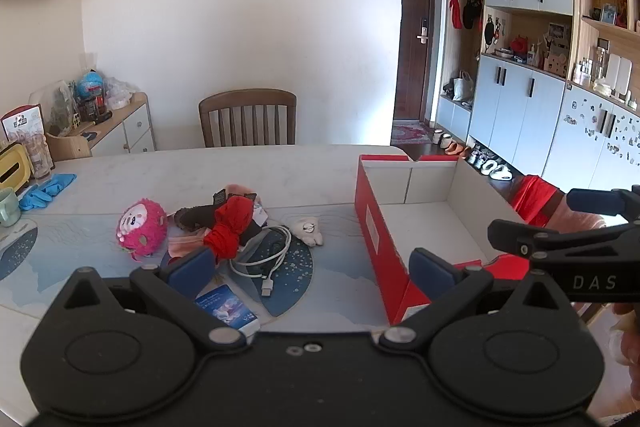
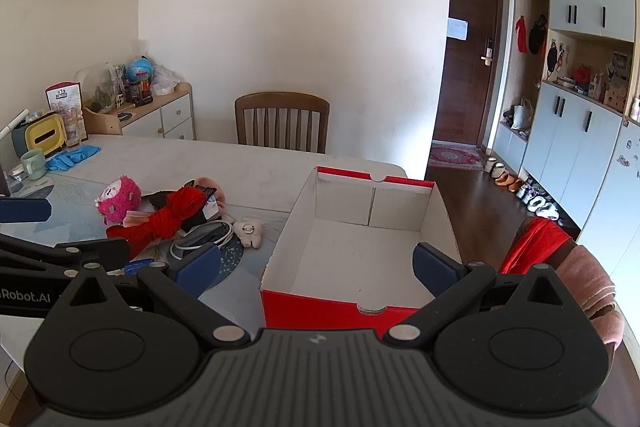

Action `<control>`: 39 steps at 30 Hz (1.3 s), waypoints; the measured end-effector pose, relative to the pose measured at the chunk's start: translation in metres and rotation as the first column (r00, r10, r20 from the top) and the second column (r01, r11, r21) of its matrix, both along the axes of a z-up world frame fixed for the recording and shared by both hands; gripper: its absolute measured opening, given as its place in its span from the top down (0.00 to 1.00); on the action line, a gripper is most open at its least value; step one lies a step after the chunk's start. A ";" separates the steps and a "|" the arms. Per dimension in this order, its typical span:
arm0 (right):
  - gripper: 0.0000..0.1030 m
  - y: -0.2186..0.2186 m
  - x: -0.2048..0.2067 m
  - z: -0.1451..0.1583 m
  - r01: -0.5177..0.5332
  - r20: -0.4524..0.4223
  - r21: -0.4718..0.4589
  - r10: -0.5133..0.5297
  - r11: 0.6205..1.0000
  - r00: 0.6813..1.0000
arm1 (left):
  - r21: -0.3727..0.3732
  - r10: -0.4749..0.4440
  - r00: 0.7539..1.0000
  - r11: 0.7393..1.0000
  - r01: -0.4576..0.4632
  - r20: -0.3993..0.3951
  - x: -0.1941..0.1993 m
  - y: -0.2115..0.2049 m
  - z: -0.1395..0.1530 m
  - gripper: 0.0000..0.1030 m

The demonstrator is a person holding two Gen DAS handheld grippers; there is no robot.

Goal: Organize objects
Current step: 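Move the left gripper toward the blue book box on the table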

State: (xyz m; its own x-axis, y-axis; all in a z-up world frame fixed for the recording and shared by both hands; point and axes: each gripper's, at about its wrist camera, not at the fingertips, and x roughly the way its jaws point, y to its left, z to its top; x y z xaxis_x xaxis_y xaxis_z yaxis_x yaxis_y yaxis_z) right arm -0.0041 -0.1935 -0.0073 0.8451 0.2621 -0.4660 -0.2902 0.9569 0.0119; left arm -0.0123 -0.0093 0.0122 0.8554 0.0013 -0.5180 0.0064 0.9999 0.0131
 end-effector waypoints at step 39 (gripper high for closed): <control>0.00 -0.048 0.109 -0.058 0.358 -0.193 -0.109 -0.373 0.927 0.907 | 0.014 0.130 0.929 0.991 -0.133 -0.347 0.109 0.086 -0.111 0.06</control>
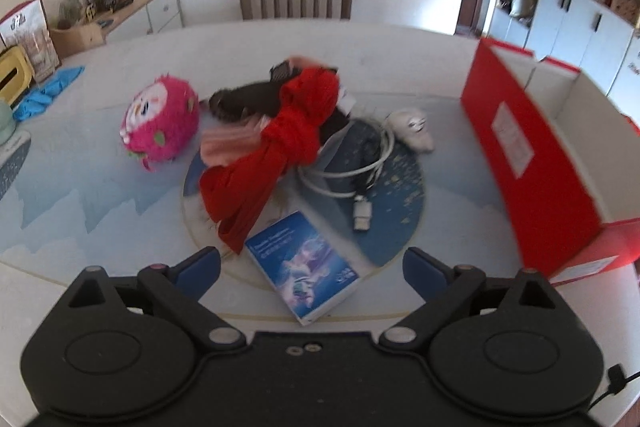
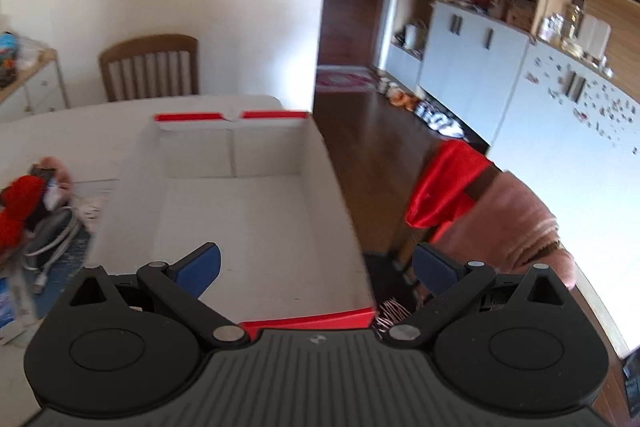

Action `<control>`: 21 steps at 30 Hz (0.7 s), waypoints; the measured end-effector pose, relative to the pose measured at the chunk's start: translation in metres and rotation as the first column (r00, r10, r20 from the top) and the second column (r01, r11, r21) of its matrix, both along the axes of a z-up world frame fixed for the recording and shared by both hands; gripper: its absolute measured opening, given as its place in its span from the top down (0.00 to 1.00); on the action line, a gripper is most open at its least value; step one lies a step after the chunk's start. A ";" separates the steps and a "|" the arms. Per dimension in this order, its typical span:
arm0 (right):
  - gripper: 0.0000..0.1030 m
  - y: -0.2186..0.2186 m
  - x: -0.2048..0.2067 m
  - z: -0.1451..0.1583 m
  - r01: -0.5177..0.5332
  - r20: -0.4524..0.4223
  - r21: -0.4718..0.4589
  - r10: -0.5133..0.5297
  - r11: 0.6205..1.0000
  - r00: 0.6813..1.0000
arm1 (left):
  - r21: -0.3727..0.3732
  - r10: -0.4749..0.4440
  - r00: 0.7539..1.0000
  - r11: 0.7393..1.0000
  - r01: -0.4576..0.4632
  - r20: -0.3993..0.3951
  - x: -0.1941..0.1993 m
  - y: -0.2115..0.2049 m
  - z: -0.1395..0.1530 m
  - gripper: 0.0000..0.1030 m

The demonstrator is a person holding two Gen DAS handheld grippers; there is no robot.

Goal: Organize objects
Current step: 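Move the left gripper toward the blue book box on the table, then close the left gripper on the blue book box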

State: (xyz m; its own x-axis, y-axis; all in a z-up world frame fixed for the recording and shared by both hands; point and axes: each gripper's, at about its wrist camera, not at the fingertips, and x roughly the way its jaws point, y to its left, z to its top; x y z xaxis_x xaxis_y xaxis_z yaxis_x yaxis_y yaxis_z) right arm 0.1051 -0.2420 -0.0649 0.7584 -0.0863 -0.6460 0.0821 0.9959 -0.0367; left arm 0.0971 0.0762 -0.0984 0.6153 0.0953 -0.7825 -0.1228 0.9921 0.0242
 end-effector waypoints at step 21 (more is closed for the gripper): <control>0.04 -0.016 0.052 -0.050 0.026 -0.177 -0.042 -0.033 0.999 0.984 | -0.143 0.093 0.983 0.983 -0.116 -0.159 0.037 0.021 -0.034 0.21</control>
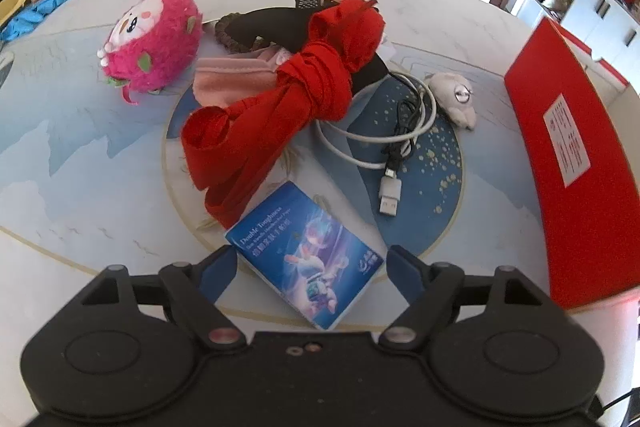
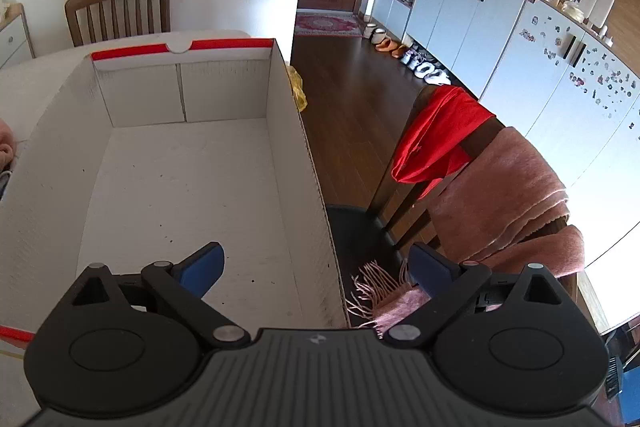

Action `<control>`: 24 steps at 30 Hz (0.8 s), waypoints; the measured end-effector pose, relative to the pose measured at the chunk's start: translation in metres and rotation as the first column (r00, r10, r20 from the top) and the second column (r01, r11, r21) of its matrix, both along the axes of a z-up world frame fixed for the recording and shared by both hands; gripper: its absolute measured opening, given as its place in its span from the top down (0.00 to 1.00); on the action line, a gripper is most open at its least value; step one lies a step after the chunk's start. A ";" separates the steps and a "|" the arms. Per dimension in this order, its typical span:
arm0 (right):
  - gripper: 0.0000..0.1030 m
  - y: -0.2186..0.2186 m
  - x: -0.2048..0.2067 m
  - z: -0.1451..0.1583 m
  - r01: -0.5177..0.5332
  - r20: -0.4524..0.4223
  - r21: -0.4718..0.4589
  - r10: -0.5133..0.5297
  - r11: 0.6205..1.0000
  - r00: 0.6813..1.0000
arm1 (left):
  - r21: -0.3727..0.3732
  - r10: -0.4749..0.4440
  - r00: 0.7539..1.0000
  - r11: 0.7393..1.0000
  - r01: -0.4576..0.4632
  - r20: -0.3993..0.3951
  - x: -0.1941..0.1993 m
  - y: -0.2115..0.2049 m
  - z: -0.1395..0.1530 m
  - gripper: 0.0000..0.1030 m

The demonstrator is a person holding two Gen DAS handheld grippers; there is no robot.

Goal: Organize objects
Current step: 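Close the left gripper on the blue book box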

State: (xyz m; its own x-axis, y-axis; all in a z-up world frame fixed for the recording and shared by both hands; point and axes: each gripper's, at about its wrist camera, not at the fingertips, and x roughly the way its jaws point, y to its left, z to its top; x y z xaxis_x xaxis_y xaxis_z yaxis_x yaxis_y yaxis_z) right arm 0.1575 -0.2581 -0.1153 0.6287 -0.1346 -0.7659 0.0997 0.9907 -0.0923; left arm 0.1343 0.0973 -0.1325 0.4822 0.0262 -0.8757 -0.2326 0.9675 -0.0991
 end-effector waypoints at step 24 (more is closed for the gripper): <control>0.62 0.007 0.013 -0.005 0.005 -0.052 -0.044 -0.007 0.999 0.999 | -0.056 -0.042 0.998 0.998 0.039 -0.056 0.003 0.015 0.003 0.43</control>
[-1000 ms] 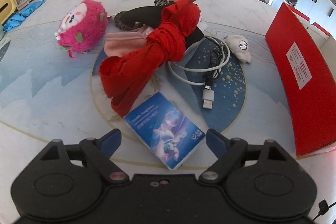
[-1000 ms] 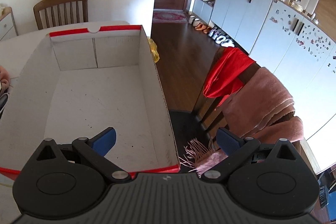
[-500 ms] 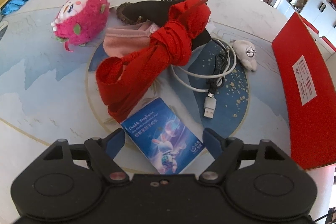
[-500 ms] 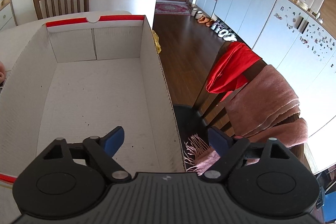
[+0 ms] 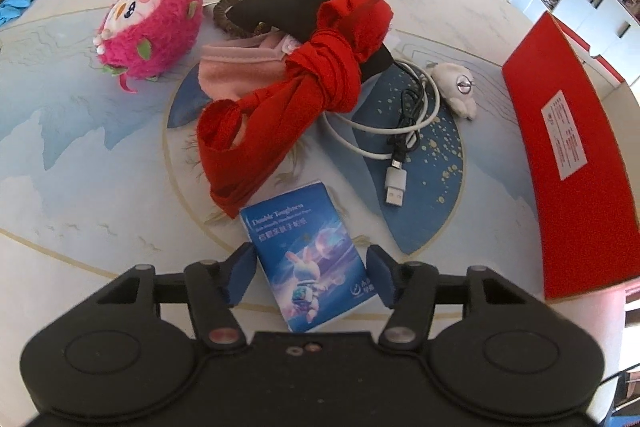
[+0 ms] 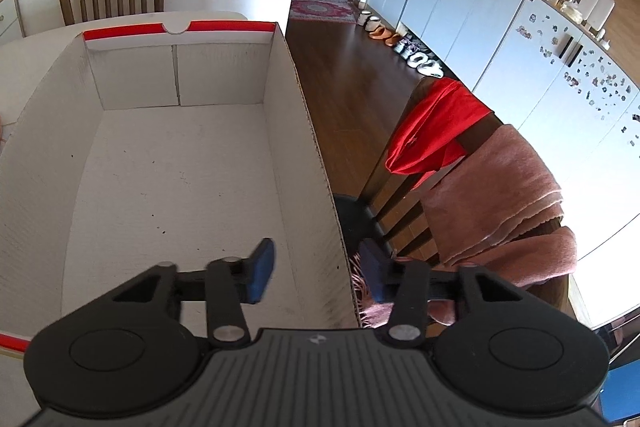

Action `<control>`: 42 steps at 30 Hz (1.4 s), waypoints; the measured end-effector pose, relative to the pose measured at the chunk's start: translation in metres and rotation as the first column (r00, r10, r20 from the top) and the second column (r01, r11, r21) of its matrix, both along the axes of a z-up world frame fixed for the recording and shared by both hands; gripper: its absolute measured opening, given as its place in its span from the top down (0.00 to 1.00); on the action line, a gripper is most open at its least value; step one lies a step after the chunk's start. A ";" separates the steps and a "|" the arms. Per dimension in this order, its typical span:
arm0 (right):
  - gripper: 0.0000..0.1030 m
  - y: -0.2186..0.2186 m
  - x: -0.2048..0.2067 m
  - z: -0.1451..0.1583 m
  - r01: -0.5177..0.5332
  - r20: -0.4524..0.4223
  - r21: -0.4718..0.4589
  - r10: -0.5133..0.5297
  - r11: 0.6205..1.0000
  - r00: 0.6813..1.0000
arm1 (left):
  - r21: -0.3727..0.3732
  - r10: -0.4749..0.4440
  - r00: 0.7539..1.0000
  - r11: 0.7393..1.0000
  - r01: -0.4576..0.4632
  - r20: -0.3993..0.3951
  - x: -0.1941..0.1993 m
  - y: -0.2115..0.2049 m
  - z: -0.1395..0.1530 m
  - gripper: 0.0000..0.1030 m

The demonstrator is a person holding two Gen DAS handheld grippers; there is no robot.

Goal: Organize objects
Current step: 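Close the left gripper on the blue book box, then carry the book box into the cardboard box and release it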

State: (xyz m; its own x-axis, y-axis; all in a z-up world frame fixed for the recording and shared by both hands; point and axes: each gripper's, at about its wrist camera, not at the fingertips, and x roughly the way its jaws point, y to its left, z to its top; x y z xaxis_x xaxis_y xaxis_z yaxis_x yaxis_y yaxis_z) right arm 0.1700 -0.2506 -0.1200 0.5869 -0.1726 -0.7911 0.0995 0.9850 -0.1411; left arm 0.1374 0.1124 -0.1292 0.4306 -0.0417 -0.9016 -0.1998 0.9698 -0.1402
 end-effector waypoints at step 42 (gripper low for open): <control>0.97 -0.042 0.001 0.004 -0.163 -0.007 0.192 0.167 0.968 0.986 | 0.063 -0.329 0.900 0.944 0.325 0.288 0.035 -0.190 0.123 0.47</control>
State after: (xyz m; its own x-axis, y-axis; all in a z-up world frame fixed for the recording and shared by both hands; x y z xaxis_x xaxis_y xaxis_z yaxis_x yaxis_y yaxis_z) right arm 0.1712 -0.2922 -0.1157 0.5760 0.0798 -0.8135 -0.0676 0.9965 0.0498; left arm 0.1724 -0.0776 -0.0064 0.6374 -0.2139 -0.7403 0.1762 0.9757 -0.1302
